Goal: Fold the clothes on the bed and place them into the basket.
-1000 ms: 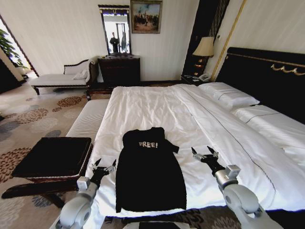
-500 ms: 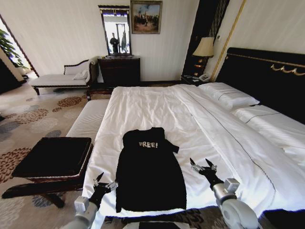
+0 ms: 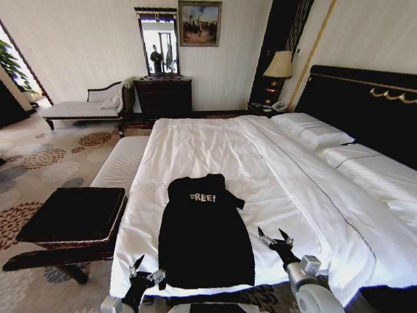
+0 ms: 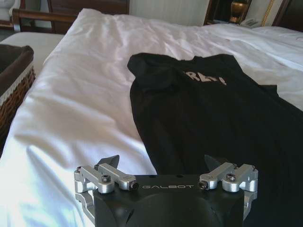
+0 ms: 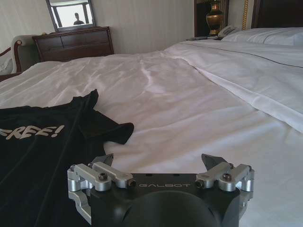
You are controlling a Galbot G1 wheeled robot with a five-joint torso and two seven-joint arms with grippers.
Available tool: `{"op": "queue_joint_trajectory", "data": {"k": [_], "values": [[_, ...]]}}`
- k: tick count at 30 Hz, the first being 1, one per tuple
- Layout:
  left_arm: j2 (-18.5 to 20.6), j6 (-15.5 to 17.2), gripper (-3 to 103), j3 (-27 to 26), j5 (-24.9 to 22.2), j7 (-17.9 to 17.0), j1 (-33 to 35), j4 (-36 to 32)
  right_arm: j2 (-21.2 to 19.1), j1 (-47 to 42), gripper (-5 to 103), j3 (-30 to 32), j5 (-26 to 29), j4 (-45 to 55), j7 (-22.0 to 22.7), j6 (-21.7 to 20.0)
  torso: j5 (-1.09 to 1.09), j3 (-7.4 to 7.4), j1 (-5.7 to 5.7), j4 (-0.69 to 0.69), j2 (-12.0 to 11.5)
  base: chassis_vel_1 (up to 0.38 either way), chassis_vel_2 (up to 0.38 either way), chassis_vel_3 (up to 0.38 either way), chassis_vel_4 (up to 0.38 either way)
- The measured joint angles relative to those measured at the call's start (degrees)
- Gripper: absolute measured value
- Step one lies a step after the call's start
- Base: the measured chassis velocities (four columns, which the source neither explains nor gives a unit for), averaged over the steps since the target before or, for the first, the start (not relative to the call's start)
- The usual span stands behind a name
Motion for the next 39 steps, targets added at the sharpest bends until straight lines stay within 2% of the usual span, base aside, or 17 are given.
{"op": "queue_joint_trajectory", "data": {"k": [2,6,11,13,16,18,21,22,24,27,28,29,31,33,34,35,39], "values": [[0.02,-1.29,100,0.01,0.14,0.02,2.85,0.48,0.14,0.15,100,-0.06,0.08,-0.51,0.19,0.0,0.01,0.0,0.0,0.02,0.0,0.0,0.0,0.0,0.0],[-0.25,-2.27,101,0.79,0.67,0.05,3.79,2.77,0.56,0.76,100,-0.6,0.21,-1.87,0.65,-0.02,-0.01,0.0,0.0,0.0,0.0,0.0,0.0,0.0,0.0],[-0.35,-1.45,96,3.05,1.25,-0.09,2.51,3.95,0.91,1.59,100,-1.05,0.7,-2.76,1.05,-0.18,-0.01,0.0,0.0,0.0,0.0,0.0,0.0,0.0,0.0],[-0.45,-1.2,85,3.8,1.59,-0.11,2.1,4.33,1.02,1.65,100,-1.07,0.77,-2.79,1.1,-0.21,-0.01,0.0,0.0,0.0,0.0,0.0,0.0,0.0,0.0],[-0.51,-1.11,85,4.15,1.88,-0.11,1.96,4.53,1.07,1.65,100,-1.07,0.79,-2.81,1.12,-0.21,-0.01,0.01,0.0,0.0,0.0,0.0,0.0,0.0,0.0],[-0.71,-0.96,69,5.2,2.82,-0.1,1.42,5.49,1.19,1.57,100,-0.87,0.99,-2.99,1.15,-0.21,0.0,0.0,0.0,0.0,0.0,0.0,0.0,0.0,0.0],[-0.85,-0.85,63,5.51,2.96,-0.1,0.49,6.19,1.19,1.53,100,-0.73,1.14,-3.3,1.16,-0.18,-0.01,0.0,0.0,0.0,0.0,0.0,0.0,0.0,0.0],[-1.0,-0.54,52,5.66,2.96,-0.1,-0.27,6.36,1.21,1.53,100,-0.71,1.18,-3.47,1.16,-0.15,0.0,0.0,0.0,0.0,0.0,0.0,0.0,0.0,0.0],[-1.09,-0.35,52,5.76,2.97,-0.11,-0.7,6.42,1.23,1.54,100,-0.7,1.18,-3.55,1.16,-0.13,0.0,0.01,0.0,0.0,0.0,0.0,0.0,0.0,0.0],[-1.38,0.81,36,6.06,2.79,-0.11,-2.76,6.95,1.35,1.65,100,-0.72,1.26,-3.76,1.24,-0.09,-0.01,0.01,0.0,0.0,0.0,0.0,0.0,0.0,0.0],[-1.38,0.81,36,6.06,2.79,-0.11,-2.76,6.95,1.35,1.65,100,-0.72,1.26,-3.76,1.24,-0.09,-0.01,0.01,0.0,0.0,0.0,0.0,0.0,0.0,0.0],[-1.39,1.23,30,6.13,2.51,-0.11,-3.06,7.0,1.37,1.67,100,-0.75,1.27,-3.78,1.33,-0.09,-0.01,0.01,0.0,0.0,0.0,0.0,0.0,0.0,0.0],[-1.34,2.47,20,6.45,0.58,-0.09,-3.67,7.14,1.43,1.72,100,-0.87,1.43,-3.83,1.65,-0.06,0.0,0.01,0.0,0.0,0.0,0.0,0.0,0.0,0.0],[-1.33,2.76,20,6.55,-0.42,-0.09,-3.83,7.27,1.43,1.72,100,-0.88,1.54,-3.87,1.73,-0.06,-0.01,0.01,0.01,0.0,-0.01,0.0,0.0,0.0,0.0],[-1.36,2.72,15,6.57,-1.09,-0.09,-4.0,7.48,1.4,1.62,100,-0.87,1.84,-3.89,1.79,-0.07,0.0,0.01,0.0,0.01,0.0,0.0,0.0,0.0,0.0],[-1.41,2.41,4,6.54,-1.19,-0.09,-4.03,7.52,1.29,1.33,100,-0.79,2.44,-3.89,1.87,-0.21,0.0,0.01,0.0,0.01,0.0,0.0,0.0,0.0,0.0],[-1.58,1.83,1,5.84,-1.22,-0.14,-3.87,6.48,0.43,-0.05,100,-0.28,5.79,-3.63,2.05,-1.65,0.0,0.01,0.0,0.0,0.0,0.0,0.0,0.0,0.0]]}}
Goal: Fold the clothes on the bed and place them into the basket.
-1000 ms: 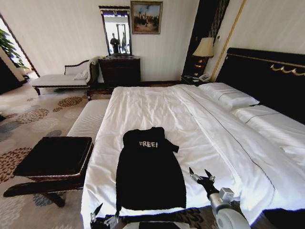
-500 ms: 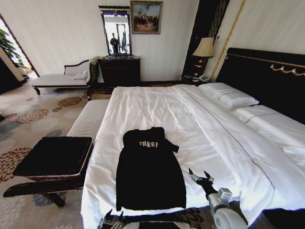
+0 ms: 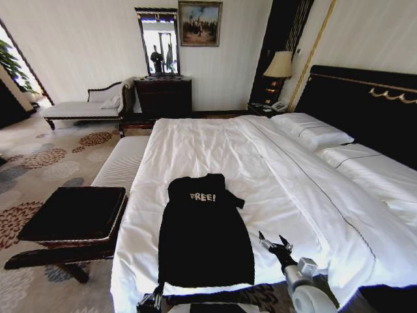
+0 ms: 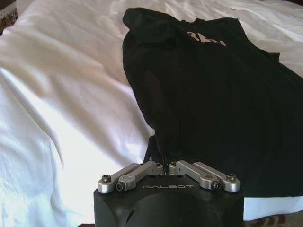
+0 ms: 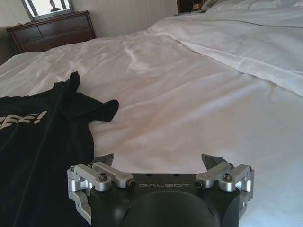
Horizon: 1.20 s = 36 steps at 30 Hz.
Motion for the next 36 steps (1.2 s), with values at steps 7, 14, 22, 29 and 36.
{"op": "queue_joint_trajectory", "data": {"k": [7,14,22,29,36], "values": [[0.29,-0.87,1,-0.99,0.43,-0.41,1.33,-2.64,-4.47,-3.1,100,2.12,7.61,-1.84,-1.49,-3.33,0.02,0.0,0.0,-0.01,0.0,0.0,0.0,0.0,0.0],[1.03,-0.31,1,-1.47,-0.71,-0.71,2.4,-5.06,-14.08,-7.65,100,3.33,13.48,-5.21,-9.22,-4.41,0.01,0.0,0.0,0.0,0.0,0.0,0.0,0.0,0.0],[3.09,0.48,1,-1.89,-1.82,-1.96,2.55,-5.32,-21.38,-10.22,100,-1.27,7.66,-8.5,-17.24,1.08,0.0,0.0,0.0,-0.01,0.0,0.0,0.0,0.0,0.0],[2.74,1.0,1,-2.41,-1.96,-2.02,3.77,-5.94,-22.56,-5.24,100,-8.88,3.93,-11.28,-20.36,2.9,0.0,0.0,0.0,0.0,0.0,0.0,0.0,0.0,0.0],[2.14,0.99,1,-2.76,-1.42,-2.01,4.85,-6.2,-23.38,-3.14,100,-10.5,6.25,-12.19,-20.95,2.77,0.0,0.0,0.0,0.0,0.0,0.0,0.0,0.0,0.0]]}}
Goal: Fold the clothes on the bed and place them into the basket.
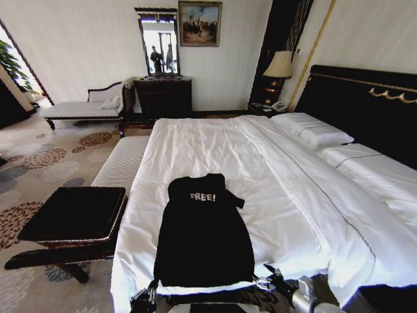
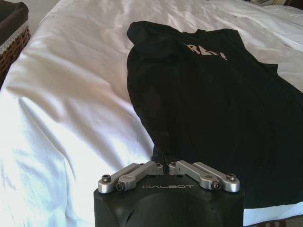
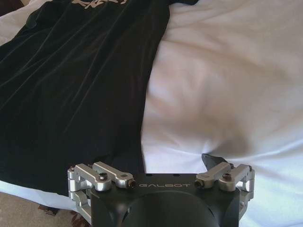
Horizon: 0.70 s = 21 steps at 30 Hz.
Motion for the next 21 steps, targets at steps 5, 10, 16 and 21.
{"op": "queue_joint_trajectory", "data": {"k": [5,10,16,21], "values": [[-0.6,-0.2,1,0.17,0.89,0.04,0.78,-0.14,-0.88,-0.39,97,-0.97,1.15,0.72,-1.16,-0.04,-0.01,0.0,0.0,0.0,0.0,0.0,0.0,0.0,0.0],[-0.71,-0.23,1,-0.18,1.08,0.04,1.16,-0.64,-0.98,-0.56,81,-1.83,-0.03,1.24,-2.08,0.87,0.0,0.0,0.0,0.0,0.0,0.0,0.0,0.0,0.0],[-0.81,-0.44,1,-0.69,1.1,0.04,1.36,-0.67,-1.03,-0.8,54,-1.67,0.04,0.89,-2.19,1.51,0.0,0.0,0.0,0.0,0.0,0.0,0.0,0.0,0.0],[-0.73,-0.46,1,-1.03,0.9,0.05,0.8,-0.87,-0.65,-1.28,38,-1.5,0.03,1.11,-2.23,1.8,0.0,0.0,0.0,0.0,0.0,0.0,0.0,0.0,0.0]]}}
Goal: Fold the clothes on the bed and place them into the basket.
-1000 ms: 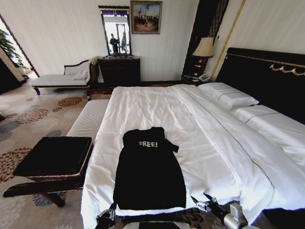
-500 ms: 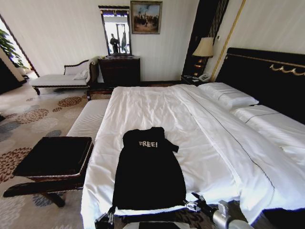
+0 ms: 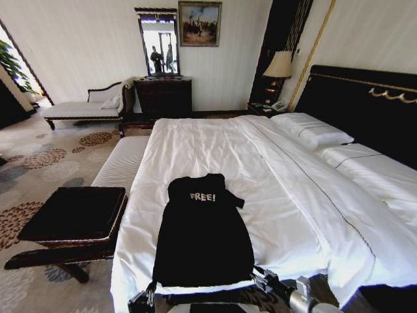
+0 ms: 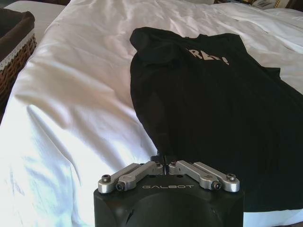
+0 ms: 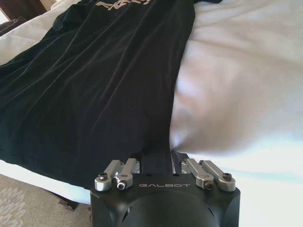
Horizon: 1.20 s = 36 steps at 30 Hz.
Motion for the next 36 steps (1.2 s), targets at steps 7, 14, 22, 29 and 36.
{"op": "queue_joint_trajectory", "data": {"k": [7,14,22,29,36], "values": [[0.17,0.0,1,-0.52,0.04,0.0,-0.43,0.05,0.56,-0.58,16,0.0,-0.23,0.8,0.31,0.08,0.0,0.0,0.0,0.0,0.0,0.0,0.0,0.0,0.0],[0.4,-0.43,1,-0.62,0.36,0.0,0.27,0.27,0.05,-2.55,1,1.85,0.54,2.28,0.85,0.48,0.0,0.0,0.0,0.0,0.0,0.0,0.0,0.0,0.0],[0.59,-2.52,1,-1.35,3.9,-0.42,6.35,-1.08,-1.81,-7.79,0,5.56,1.46,5.64,3.61,-1.67,0.0,0.0,0.0,0.0,0.0,0.0,0.0,0.0,0.0],[1.08,-6.25,1,-5.8,5.11,-0.58,15.41,-2.61,-4.81,-12.51,0,10.27,2.19,8.44,4.78,-3.38,0.0,0.0,0.0,0.0,0.0,0.0,0.0,0.0,0.0],[-0.48,-9.84,1,-5.38,7.32,-0.52,19.46,-1.24,-5.89,-14.82,0,11.52,2.0,9.96,5.08,-4.69,0.0,0.0,0.0,0.01,0.0,0.0,0.0,0.0,0.0]]}}
